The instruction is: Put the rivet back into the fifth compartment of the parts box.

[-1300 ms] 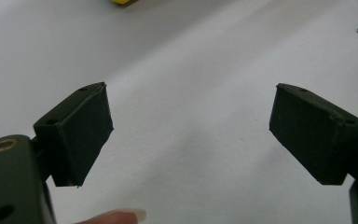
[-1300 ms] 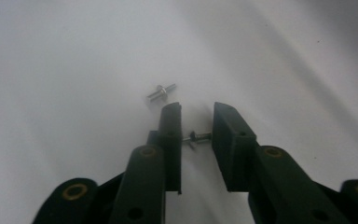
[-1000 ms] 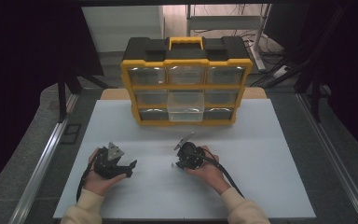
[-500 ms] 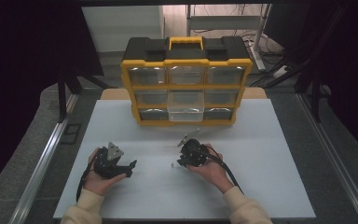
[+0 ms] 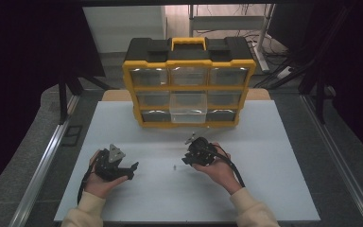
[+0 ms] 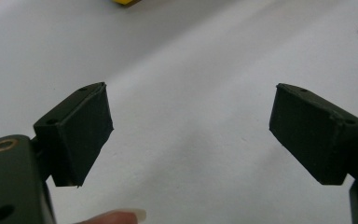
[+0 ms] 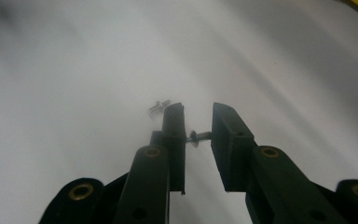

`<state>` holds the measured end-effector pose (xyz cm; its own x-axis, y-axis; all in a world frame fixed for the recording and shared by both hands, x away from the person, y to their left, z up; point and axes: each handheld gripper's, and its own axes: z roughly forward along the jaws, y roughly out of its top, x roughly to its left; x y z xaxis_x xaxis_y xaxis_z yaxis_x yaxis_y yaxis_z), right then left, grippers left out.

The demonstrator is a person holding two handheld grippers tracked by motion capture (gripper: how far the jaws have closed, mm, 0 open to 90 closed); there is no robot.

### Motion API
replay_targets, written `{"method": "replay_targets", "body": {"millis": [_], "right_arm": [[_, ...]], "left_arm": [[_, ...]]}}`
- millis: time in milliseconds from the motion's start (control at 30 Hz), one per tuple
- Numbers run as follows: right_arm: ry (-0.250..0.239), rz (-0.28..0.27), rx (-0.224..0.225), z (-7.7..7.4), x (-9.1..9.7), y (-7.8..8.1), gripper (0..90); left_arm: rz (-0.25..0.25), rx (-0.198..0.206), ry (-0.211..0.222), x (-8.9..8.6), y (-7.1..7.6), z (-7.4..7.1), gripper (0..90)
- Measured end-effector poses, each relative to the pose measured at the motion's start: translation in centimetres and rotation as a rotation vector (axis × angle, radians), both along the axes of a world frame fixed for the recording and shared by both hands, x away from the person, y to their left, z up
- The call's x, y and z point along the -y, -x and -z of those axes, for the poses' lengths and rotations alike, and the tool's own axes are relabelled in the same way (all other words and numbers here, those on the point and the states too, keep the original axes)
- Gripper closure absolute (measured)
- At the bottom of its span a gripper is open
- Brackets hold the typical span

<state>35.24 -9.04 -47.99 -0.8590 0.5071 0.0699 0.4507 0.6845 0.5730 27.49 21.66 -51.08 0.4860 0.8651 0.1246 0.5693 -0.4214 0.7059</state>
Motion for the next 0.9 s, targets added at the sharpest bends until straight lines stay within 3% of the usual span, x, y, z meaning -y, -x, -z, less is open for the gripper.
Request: {"method": "replay_targets", "body": {"millis": [900], "right_arm": [[-0.036, -0.008, 0.038, -2.2, 0.5, 0.5, 75.4]], "left_arm": [[0.002, 0.003, -0.003, 0.1, 0.0, 0.0, 13.5]]}}
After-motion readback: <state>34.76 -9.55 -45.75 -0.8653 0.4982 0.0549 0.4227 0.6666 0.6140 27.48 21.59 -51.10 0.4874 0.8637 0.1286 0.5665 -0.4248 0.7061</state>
